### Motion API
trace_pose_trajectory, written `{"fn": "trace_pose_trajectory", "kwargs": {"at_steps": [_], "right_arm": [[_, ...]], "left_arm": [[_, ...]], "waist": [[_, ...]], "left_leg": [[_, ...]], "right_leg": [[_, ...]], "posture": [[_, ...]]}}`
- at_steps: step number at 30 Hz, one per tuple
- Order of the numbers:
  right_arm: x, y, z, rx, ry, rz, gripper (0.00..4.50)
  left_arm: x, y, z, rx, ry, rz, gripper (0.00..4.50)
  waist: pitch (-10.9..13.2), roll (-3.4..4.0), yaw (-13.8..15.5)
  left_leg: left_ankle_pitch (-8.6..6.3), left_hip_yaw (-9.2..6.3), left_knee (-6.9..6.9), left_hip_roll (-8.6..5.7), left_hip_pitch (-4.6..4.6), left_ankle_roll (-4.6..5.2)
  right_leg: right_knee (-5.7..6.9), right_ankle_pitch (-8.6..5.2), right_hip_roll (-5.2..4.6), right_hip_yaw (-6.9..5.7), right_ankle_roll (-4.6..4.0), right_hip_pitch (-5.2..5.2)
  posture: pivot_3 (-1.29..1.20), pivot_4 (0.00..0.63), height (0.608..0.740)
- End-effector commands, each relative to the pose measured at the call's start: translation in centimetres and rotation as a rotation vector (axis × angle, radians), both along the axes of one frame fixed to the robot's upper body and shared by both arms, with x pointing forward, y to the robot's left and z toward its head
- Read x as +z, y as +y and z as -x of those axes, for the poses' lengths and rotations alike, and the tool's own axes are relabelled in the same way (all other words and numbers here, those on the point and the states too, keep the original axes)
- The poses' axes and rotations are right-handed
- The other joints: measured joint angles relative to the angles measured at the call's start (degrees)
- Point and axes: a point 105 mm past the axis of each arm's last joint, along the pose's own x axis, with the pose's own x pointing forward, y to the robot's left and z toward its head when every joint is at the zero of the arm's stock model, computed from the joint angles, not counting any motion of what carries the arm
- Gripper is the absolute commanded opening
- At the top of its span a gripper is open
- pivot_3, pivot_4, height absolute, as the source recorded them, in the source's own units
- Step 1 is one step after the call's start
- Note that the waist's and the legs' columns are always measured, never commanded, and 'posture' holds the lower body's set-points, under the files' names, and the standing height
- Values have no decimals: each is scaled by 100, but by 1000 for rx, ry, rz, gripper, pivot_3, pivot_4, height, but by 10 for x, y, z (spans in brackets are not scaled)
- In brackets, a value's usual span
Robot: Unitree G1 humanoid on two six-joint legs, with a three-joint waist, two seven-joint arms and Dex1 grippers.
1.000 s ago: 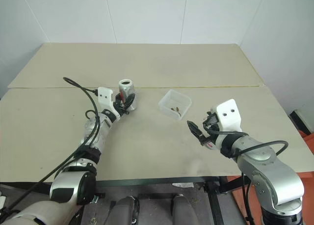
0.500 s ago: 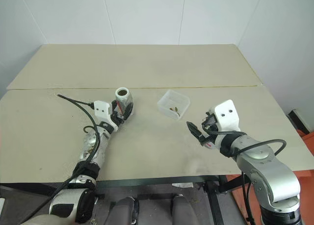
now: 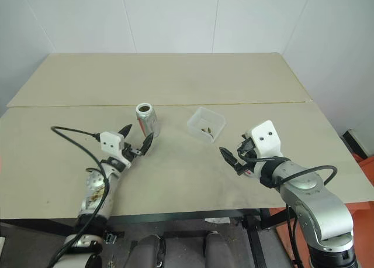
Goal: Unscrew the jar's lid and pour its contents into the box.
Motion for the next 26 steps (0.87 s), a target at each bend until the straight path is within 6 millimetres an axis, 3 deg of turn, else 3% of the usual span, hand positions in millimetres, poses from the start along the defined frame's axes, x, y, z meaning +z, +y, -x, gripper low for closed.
{"fn": "trace_pose_trajectory", "kwargs": {"at_steps": [1,4,6,8,11,15,18,21,26], "right_arm": [[14,-5,0,15,-64,24,4500],[23,-8,11,154,-83,48,4500],[33,-8,33,344,-91,53,4500],[39,-16,52,493,-64,86,4500],[41,-38,60,557,-11,167,4500],[51,-61,58,553,0,238,4500],[56,-66,48,534,-18,260,4500],[52,-63,42,545,-24,273,4500],[46,-50,34,588,-45,255,4500]], "left_arm": [[26,3,25,-83,-49,35,4485],[38,13,59,-264,9,38,4485],[52,31,73,-357,48,-1,4485],[69,53,87,-437,90,-48,4485],[92,77,110,-543,149,-169,4485],[127,101,131,-590,178,-400,4485],[139,104,135,-577,161,-458,4485],[142,101,135,-558,129,-435,4485],[128,98,140,-540,143,-424,4485]], "waist": [[0,0,-2],[0,2,-5],[-1,4,25],[0,5,38],[-1,8,27],[-1,8,11],[1,19,-7],[1,20,-36],[1,19,-81]], "left_leg": [[0,0,0,0,1,0],[0,2,0,4,-2,0],[0,3,-6,10,0,0],[-1,3,-8,19,-3,-1],[-2,21,-13,38,11,-2],[-27,51,-18,50,16,-45],[-32,68,-30,56,23,-54],[-33,77,-45,63,24,-54],[-20,89,-58,71,23,-32]], "right_leg": [[0,-7,-1,0,-12,0],[5,-25,0,-2,-43,-10],[5,-32,0,-8,-53,-14],[9,-36,3,-17,-59,-19],[-2,-43,6,-22,-70,-18],[-11,-48,-3,-22,-78,-33],[-16,-48,-9,-22,-79,-43],[-15,-49,-6,-22,-80,-52],[2,-52,-1,-24,-86,-69]], "posture": [[0,150,740],[0,150,740],[0,150,740],[0,150,740],[0,150,740],[0,150,740],[0,150,740],[0,150,740],[0,150,740]]}}
